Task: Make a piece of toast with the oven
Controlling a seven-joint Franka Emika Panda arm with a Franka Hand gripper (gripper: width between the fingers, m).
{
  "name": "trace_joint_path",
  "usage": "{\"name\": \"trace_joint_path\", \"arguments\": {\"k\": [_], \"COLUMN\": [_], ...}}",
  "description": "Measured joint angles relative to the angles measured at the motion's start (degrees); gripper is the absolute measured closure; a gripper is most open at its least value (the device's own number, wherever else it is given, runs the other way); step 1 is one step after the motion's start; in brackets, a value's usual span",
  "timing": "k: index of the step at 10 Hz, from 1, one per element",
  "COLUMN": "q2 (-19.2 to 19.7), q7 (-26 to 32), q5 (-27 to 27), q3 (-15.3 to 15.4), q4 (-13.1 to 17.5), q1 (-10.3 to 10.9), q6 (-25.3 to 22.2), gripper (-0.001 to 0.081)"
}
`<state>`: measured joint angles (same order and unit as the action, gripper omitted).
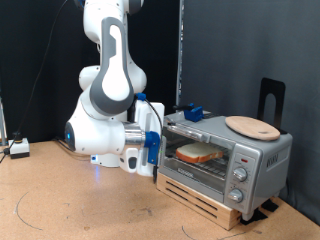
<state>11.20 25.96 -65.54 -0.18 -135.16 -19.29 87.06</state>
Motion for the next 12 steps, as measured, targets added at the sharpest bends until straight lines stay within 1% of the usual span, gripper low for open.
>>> {"name": "trace_joint_path", "arguments": {"k": [1, 3, 4, 5, 6, 7, 8, 9, 10, 11, 12], "q2": [1.5, 4.5, 5.8, 6.8, 6.8, 7.3, 9.1, 11.5, 13.4, 14.6, 15.9], "q7": [-0.8, -2.7, -4.0, -4.6, -4.5, -3.9, -2.3, -1.3, -1.0, -1.0, -1.4], "q5": [-0.1, 2.4, 1.9, 1.7, 1.9, 2.7, 4.6, 5.5, 5.8, 5.7, 5.4], "q3": [0.7, 1.5, 1.8, 2.0, 2.0, 2.1, 2.1, 2.3, 2.4, 2.5, 2.6], "q4": [1.5, 5.5, 7.1, 8.2, 8.2, 9.0, 11.6, 14.6, 16.5, 17.8, 19.3], "q1": [0.6, 2.2, 3.0, 3.5, 3.4, 2.8, 2.0, 2.1, 2.6, 3.5, 4.1], "q6": [1.3, 5.1, 8.3, 10.0, 8.8, 3.1, -2.2, -2.7, 0.2, 4.0, 6.5], "gripper": [-0.0003, -0.0003, -0.0003, -0.0003, -0.0003, -0.0003, -0.0003, -0.0003, -0.0003, -0.0003, -0.0003]}}
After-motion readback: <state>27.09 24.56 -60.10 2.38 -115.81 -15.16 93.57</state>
